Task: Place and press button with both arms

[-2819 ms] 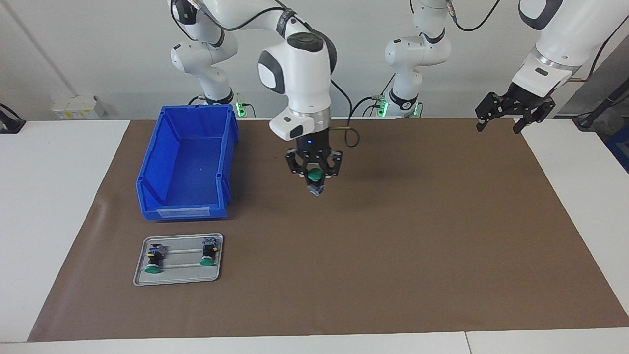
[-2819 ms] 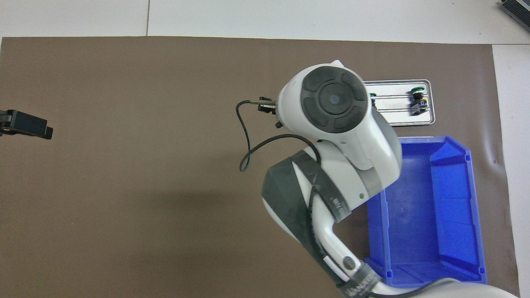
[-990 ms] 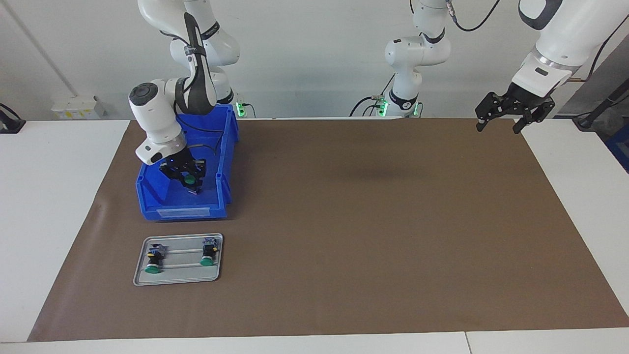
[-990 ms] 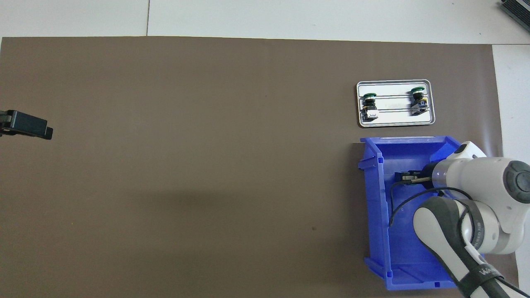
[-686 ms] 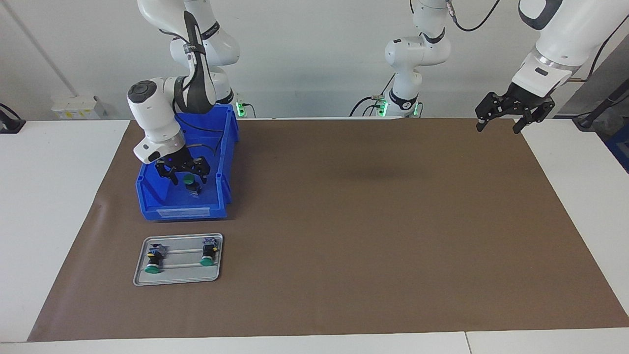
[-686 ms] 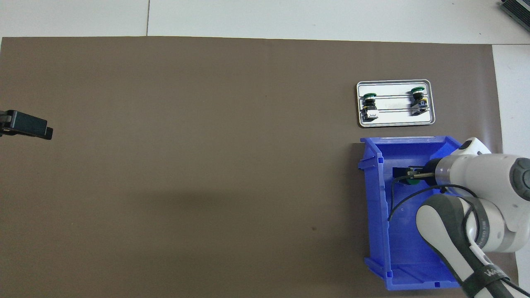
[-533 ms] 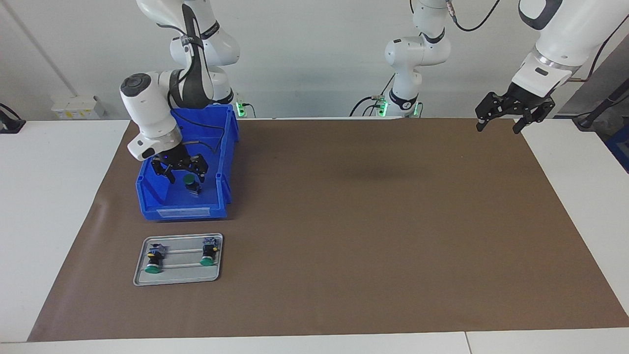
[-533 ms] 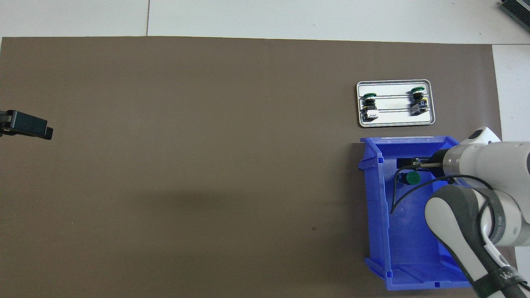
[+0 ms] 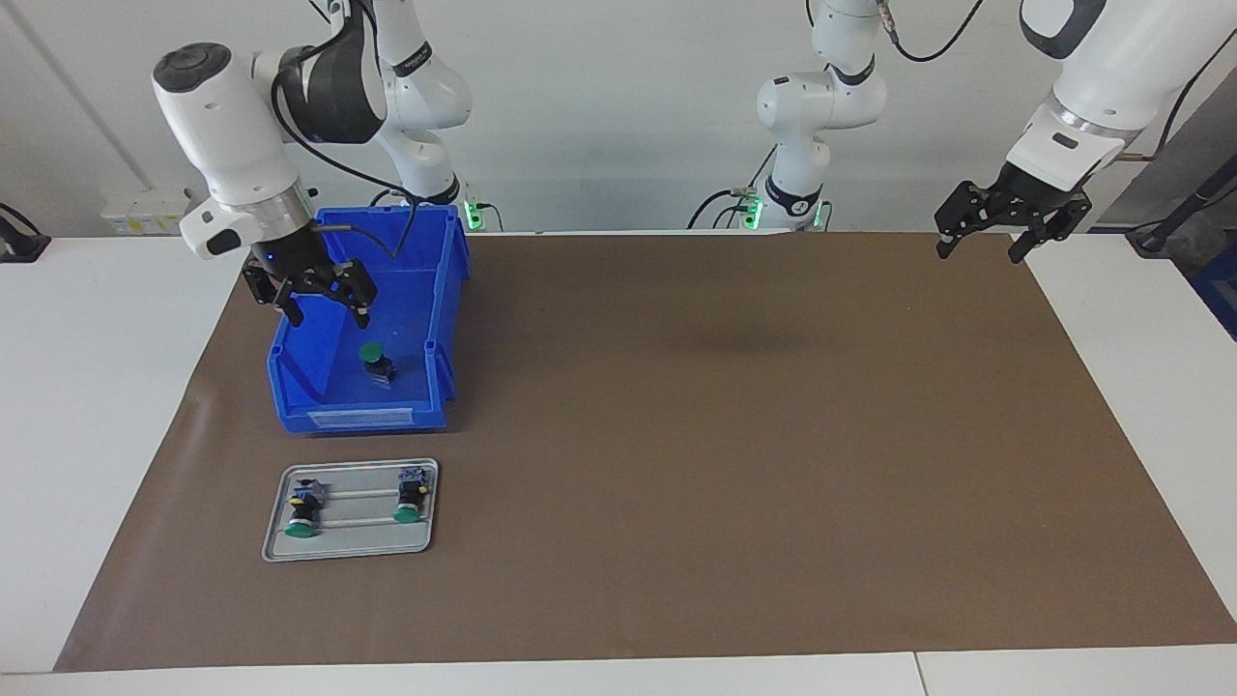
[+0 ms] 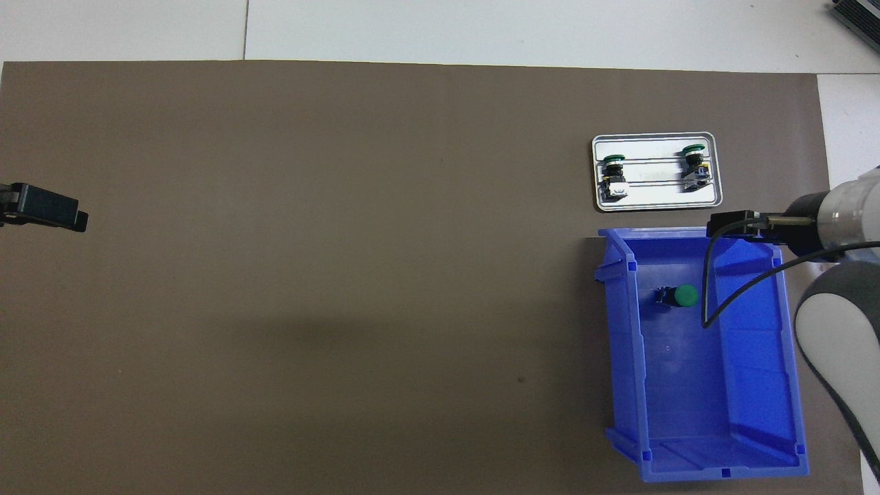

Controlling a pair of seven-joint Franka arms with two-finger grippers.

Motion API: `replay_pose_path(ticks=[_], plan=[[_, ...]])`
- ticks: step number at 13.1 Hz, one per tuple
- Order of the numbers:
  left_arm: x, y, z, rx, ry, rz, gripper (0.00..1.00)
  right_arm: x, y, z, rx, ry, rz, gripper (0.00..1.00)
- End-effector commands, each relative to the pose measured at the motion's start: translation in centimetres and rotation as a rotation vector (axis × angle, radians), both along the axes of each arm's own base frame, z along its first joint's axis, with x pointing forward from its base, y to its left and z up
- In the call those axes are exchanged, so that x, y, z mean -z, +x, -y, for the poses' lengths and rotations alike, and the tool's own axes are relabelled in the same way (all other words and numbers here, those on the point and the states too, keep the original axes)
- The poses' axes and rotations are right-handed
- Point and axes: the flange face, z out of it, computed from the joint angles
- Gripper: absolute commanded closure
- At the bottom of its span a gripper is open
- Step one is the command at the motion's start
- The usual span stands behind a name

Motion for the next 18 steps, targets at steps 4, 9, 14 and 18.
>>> replay_pose_path(ticks=[4, 9, 14, 18], plan=[[-0.1, -0.8, -0.2, -0.009, 0.000, 0.000, 0.00, -9.4, -0.8, 1.7, 0.051, -0.037, -0.089, 0.00], [-0.1, -0.8, -0.3, -0.011, 0.000, 0.000, 0.00, -7.5, -1.5, 0.6, 0.028, -0.032, -0.130, 0.00], [-0.1, -0.8, -0.2, -0.009, 0.000, 0.000, 0.00, -7.9, 1.0, 2.8, 0.073, 0.005, -0.140, 0.00], [0.0, -0.8, -0.3, -0.010, 0.000, -0.002, 0.00, -7.4, 0.3, 2.5, 0.064, -0.012, -0.144, 0.00]])
